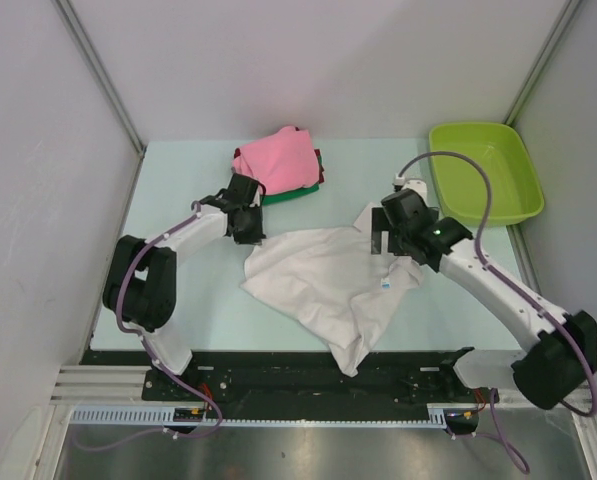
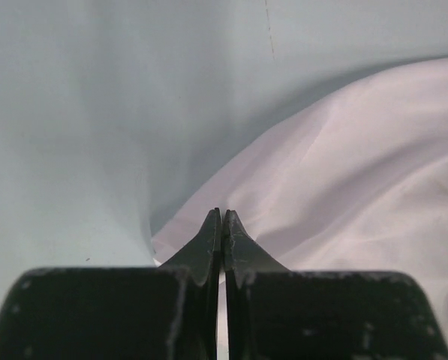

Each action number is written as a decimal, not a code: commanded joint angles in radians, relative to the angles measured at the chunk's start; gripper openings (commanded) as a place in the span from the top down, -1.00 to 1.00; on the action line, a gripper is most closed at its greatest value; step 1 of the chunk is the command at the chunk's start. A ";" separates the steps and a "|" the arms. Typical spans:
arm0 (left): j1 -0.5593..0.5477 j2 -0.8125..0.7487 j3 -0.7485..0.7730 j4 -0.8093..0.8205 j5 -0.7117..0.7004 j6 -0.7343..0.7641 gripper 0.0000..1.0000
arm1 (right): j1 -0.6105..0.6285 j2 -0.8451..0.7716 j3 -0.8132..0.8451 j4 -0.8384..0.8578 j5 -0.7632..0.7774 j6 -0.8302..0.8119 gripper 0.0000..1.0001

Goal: Fold and stack the t-shirts
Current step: Flatten the tshirt out

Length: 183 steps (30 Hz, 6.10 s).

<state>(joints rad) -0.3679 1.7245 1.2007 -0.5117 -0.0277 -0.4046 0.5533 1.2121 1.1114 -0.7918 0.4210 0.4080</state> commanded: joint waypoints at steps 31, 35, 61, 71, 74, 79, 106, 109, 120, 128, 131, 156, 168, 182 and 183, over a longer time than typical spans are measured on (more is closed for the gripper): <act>-0.003 -0.036 -0.032 0.022 0.020 -0.049 0.99 | 0.027 0.848 0.481 0.230 0.142 -0.066 -0.34; -0.003 -0.040 -0.033 0.021 0.020 -0.046 1.00 | 0.025 0.886 0.493 0.236 0.140 -0.060 -0.20; -0.003 -0.160 0.011 -0.028 -0.028 -0.027 1.00 | 0.023 0.651 0.496 0.200 0.252 -0.136 1.00; 0.001 -0.469 0.111 -0.014 0.095 0.021 1.00 | 0.092 0.077 0.445 0.154 0.168 -0.210 1.00; 0.001 -0.578 0.184 -0.048 0.106 0.033 1.00 | 0.115 -0.045 0.519 0.077 0.113 -0.235 1.00; 0.001 -0.747 0.282 -0.048 0.144 0.050 1.00 | 0.160 -0.193 0.629 -0.013 0.011 -0.244 1.00; -0.020 -0.968 0.820 -0.119 0.256 0.086 1.00 | -0.185 -0.223 1.240 0.081 -0.863 -0.060 1.00; -0.020 -0.996 0.653 -0.064 0.270 0.070 1.00 | -0.228 -0.226 1.147 0.097 -0.863 -0.052 1.00; -0.019 -1.025 -0.082 0.182 0.187 0.000 1.00 | -0.240 -0.258 0.520 0.230 -0.645 -0.098 1.00; 0.044 -0.861 -0.364 0.243 0.031 -0.123 1.00 | -0.280 -0.032 0.188 0.336 -0.493 -0.115 1.00; 0.099 -0.761 -0.398 0.257 0.006 -0.167 0.99 | -0.309 0.088 0.174 0.382 -0.487 -0.117 1.00; 0.290 -0.145 0.018 0.274 0.041 -0.131 1.00 | -0.382 0.659 0.628 0.516 -0.432 -0.150 1.00; 0.323 0.040 0.155 0.272 0.038 -0.103 1.00 | -0.382 0.875 0.878 0.454 -0.421 -0.184 1.00; 0.391 0.139 0.298 0.263 0.071 -0.109 1.00 | -0.383 1.010 1.082 0.439 -0.357 -0.213 1.00; 0.391 0.147 0.325 0.259 0.069 -0.109 1.00 | -0.383 1.020 1.096 0.434 -0.350 -0.215 1.00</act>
<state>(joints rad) -0.0044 1.8595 1.4227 -0.2718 0.0338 -0.5232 0.1772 2.2200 2.1067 -0.3927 0.0280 0.2157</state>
